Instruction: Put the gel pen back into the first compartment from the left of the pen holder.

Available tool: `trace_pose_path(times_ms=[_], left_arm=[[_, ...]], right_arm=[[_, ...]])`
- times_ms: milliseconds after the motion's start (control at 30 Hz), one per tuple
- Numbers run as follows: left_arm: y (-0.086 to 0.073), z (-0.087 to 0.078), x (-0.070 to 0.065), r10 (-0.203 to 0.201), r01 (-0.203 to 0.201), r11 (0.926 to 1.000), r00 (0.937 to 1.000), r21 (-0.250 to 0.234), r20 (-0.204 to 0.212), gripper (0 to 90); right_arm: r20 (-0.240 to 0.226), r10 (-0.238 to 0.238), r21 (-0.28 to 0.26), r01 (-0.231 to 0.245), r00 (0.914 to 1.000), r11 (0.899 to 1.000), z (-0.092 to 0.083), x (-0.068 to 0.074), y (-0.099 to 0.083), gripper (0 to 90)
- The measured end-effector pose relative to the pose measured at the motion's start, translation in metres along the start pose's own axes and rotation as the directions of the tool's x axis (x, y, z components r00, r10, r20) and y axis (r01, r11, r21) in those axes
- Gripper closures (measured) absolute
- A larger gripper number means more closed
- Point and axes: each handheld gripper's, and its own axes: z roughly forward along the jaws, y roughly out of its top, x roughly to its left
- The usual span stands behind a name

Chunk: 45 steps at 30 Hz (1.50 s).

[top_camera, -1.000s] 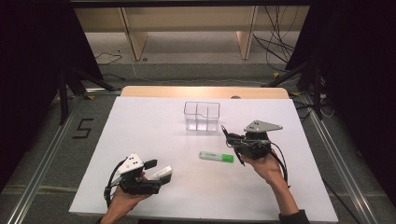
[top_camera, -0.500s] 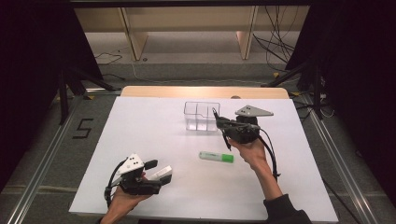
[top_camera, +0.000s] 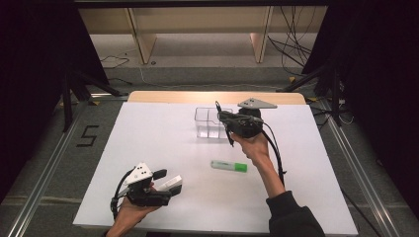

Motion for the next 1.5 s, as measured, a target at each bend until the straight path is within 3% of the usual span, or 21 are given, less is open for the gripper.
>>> trace_pose_path(times_ms=[400,967,1500], left_arm=[[0.000,0.000,-0.001,0.002,-0.002,1.0000,1.0000,-0.004,-0.002,17.8],[0.000,-0.001,0.000,0.001,-0.001,1.0000,1.0000,-0.004,-0.006,17.9],[0.001,-0.001,0.000,0.003,-0.003,1.0000,1.0000,-0.008,-0.008,17.9]], right_arm=[[0.013,-0.004,0.005,0.004,0.9999,1.000,0.021,0.003,0.012,79.7],[0.036,-0.004,0.001,0.004,0.9994,1.000,0.034,0.002,0.024,79.7],[0.052,-0.021,-0.005,0.021,0.9984,1.000,0.053,0.011,0.041,79.8]])
